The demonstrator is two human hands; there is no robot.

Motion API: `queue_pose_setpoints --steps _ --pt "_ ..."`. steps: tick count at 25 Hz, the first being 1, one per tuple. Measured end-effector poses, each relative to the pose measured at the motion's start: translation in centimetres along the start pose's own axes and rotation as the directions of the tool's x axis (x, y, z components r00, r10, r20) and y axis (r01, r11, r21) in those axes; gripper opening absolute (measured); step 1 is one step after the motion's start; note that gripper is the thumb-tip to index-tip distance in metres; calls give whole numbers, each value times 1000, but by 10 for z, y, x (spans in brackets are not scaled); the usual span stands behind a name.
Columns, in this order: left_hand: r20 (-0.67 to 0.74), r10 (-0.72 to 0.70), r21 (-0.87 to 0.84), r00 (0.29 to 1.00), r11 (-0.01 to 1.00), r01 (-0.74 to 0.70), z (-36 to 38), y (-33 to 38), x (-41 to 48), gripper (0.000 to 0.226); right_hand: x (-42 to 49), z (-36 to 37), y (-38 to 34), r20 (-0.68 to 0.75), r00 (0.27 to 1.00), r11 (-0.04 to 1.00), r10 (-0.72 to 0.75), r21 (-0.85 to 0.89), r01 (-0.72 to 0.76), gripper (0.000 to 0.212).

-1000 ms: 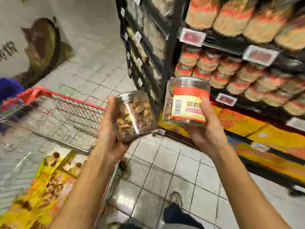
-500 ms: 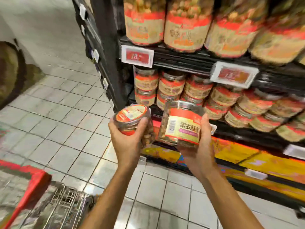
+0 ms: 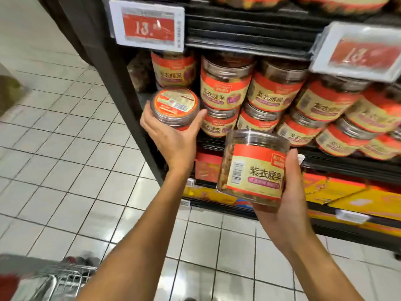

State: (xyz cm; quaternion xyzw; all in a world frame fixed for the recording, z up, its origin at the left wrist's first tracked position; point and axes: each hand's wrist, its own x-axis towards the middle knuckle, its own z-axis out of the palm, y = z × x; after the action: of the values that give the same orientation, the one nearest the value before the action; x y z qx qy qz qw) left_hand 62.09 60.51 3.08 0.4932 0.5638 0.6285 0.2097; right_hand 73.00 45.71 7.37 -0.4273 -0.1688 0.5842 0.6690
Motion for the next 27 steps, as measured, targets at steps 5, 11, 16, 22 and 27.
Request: queue_pose_setpoints --steps 5,11,16,22,27 --pt "74 -38 27 997 999 36 16 -14 12 103 3 -5 8 4 1000 1000 3 -16 -3 47" --pt "232 -126 8 964 992 128 -25 -10 -20 64 13 -3 16 -4 1000 998 8 -58 -8 49" --pt "473 -414 -212 778 803 556 -83 21 -29 47 25 20 18 31 996 971 -87 -223 92 43" --pt "654 -159 -140 740 935 325 -79 61 -26 65 32 52 39 253 935 892 -251 -316 324 68" --pt "411 -160 -309 898 902 302 -90 44 -26 71 17 60 36 389 887 794 -248 -443 416 57"
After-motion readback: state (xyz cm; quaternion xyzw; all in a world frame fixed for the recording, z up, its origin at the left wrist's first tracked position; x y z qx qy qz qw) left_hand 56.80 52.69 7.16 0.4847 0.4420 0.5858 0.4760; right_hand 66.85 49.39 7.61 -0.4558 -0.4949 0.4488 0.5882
